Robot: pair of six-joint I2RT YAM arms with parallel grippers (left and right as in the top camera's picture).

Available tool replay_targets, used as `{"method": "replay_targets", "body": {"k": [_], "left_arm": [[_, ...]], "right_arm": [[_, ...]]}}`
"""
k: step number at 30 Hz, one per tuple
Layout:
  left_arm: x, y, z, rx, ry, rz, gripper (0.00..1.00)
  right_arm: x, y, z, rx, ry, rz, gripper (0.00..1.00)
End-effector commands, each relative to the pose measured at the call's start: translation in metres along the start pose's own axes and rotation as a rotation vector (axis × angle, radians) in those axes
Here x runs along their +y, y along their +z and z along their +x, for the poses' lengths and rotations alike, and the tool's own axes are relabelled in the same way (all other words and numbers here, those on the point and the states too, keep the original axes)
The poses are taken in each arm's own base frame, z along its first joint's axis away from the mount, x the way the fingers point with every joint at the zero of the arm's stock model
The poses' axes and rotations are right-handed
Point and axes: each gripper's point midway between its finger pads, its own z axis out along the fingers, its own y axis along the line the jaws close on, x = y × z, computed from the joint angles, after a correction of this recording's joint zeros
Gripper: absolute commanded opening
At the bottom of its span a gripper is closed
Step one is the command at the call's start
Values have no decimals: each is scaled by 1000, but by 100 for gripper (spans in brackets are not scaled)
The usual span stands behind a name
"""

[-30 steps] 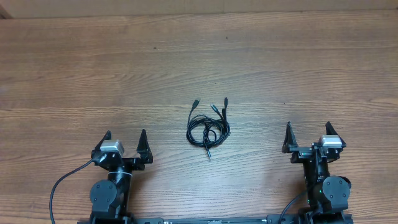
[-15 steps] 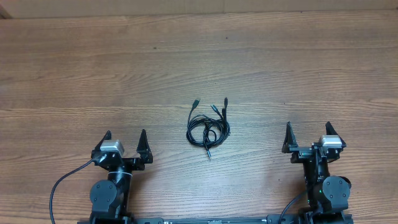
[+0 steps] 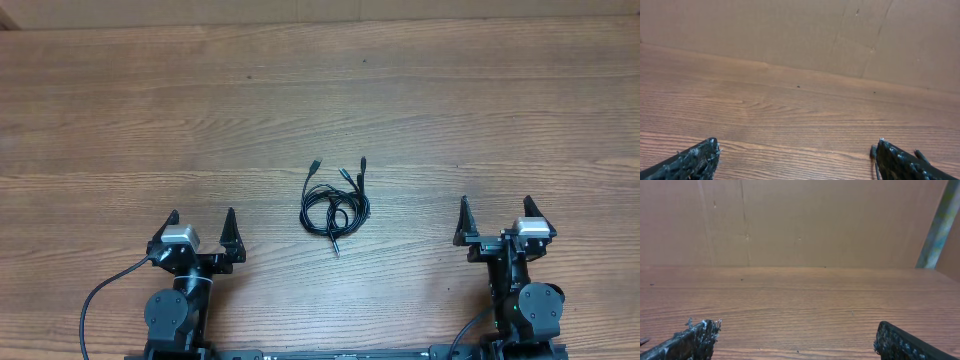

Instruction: Untangle cables

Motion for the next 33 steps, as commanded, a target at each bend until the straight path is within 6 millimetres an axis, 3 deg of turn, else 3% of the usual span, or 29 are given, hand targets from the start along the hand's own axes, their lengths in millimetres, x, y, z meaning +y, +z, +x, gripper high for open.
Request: {"method": "replay_targets", "body": {"k": [1, 33], "left_arm": [[0, 0, -1, -8, 19, 1, 100], [4, 0, -3, -16, 19, -21, 100]], "right_arm": [[-2, 0, 2, -2, -4, 12, 100], [-2, 0, 2, -2, -4, 12, 100]]}}
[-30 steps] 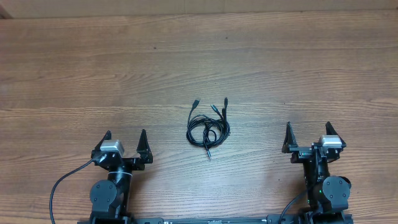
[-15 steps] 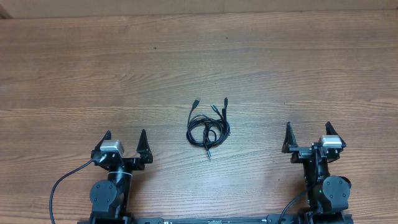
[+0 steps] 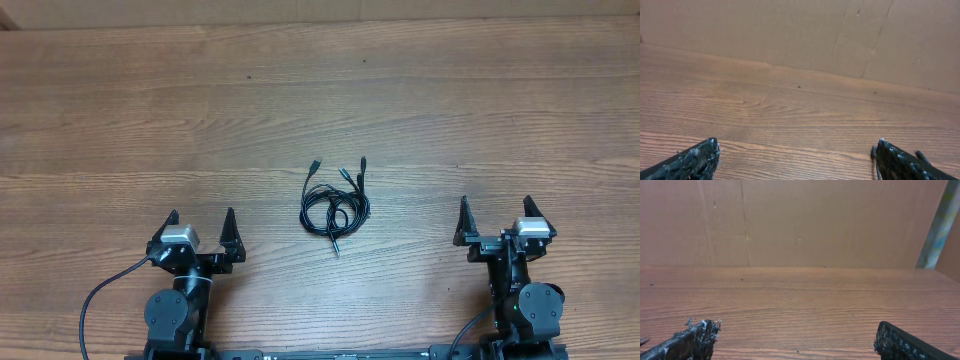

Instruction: Untangle cables

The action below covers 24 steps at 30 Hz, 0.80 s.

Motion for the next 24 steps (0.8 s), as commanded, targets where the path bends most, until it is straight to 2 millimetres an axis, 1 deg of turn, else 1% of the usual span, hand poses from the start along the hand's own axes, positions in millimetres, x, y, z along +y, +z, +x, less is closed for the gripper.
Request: {"method": "replay_targets", "body": {"k": [1, 18, 24], "left_arm": [[3, 0, -3, -16, 19, -17, 100], [4, -1, -4, -18, 19, -19, 100], [-4, -1, -3, -12, 21, 25, 100]], "right_arm": [[-2, 0, 2, -2, -4, 12, 100], [-2, 0, 2, -2, -4, 12, 100], [-2, 0, 2, -2, -4, 12, 100]]}}
